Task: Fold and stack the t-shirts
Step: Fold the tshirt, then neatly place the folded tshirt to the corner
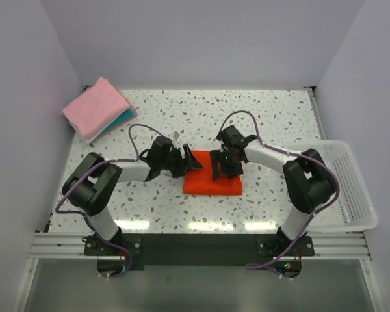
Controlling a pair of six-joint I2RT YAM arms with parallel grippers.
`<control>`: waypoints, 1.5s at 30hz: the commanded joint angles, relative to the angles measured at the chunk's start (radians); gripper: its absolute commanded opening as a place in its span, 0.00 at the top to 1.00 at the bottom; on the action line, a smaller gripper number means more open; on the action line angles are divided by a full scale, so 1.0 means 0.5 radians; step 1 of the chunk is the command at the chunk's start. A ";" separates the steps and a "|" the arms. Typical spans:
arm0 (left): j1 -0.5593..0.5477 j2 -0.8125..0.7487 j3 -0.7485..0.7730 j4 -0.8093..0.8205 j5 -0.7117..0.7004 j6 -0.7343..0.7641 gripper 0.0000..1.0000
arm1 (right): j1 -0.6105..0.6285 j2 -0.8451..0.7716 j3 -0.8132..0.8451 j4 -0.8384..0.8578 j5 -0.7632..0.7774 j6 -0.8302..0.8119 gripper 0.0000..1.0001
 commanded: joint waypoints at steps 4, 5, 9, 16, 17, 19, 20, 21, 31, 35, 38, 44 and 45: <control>-0.109 0.146 0.152 -0.391 -0.283 0.026 0.40 | 0.005 0.042 0.003 0.075 -0.093 -0.030 0.30; -0.109 0.152 0.170 -0.443 -0.313 0.032 0.44 | 0.005 0.039 0.004 0.075 -0.093 -0.030 0.30; -0.112 0.164 0.278 -0.772 -0.516 0.115 0.66 | 0.002 0.036 0.013 0.075 -0.102 -0.030 0.30; -0.115 0.198 0.572 -1.157 -0.767 0.332 1.00 | 0.002 0.005 0.095 0.005 -0.087 -0.057 0.29; -0.115 0.201 0.618 -1.216 -0.859 0.415 1.00 | 0.002 -0.001 0.117 -0.014 -0.063 -0.070 0.29; -0.112 0.219 0.774 -1.406 -0.964 0.504 1.00 | 0.002 -0.019 0.184 -0.072 -0.026 -0.085 0.28; -0.112 0.225 0.833 -1.468 -1.086 0.586 1.00 | 0.002 -0.029 0.206 -0.097 0.020 -0.100 0.27; -0.109 0.238 0.952 -1.529 -1.142 0.630 1.00 | 0.002 -0.029 0.258 -0.149 0.041 -0.110 0.27; 0.032 0.449 1.686 -2.149 -1.666 0.940 1.00 | -0.011 -0.124 0.568 -0.434 0.266 -0.159 0.19; 0.075 0.511 1.910 -2.281 -1.820 1.019 1.00 | -0.020 -0.170 0.596 -0.468 0.232 -0.183 0.19; 0.109 0.575 2.109 -2.352 -1.933 1.105 1.00 | -0.032 -0.188 0.593 -0.468 0.177 -0.211 0.19; 0.198 0.725 2.428 -2.545 -2.075 1.219 1.00 | -0.054 -0.185 0.602 -0.468 0.082 -0.269 0.19; 0.213 0.756 2.523 -2.588 -2.081 1.231 1.00 | -0.057 -0.182 0.608 -0.468 0.066 -0.272 0.19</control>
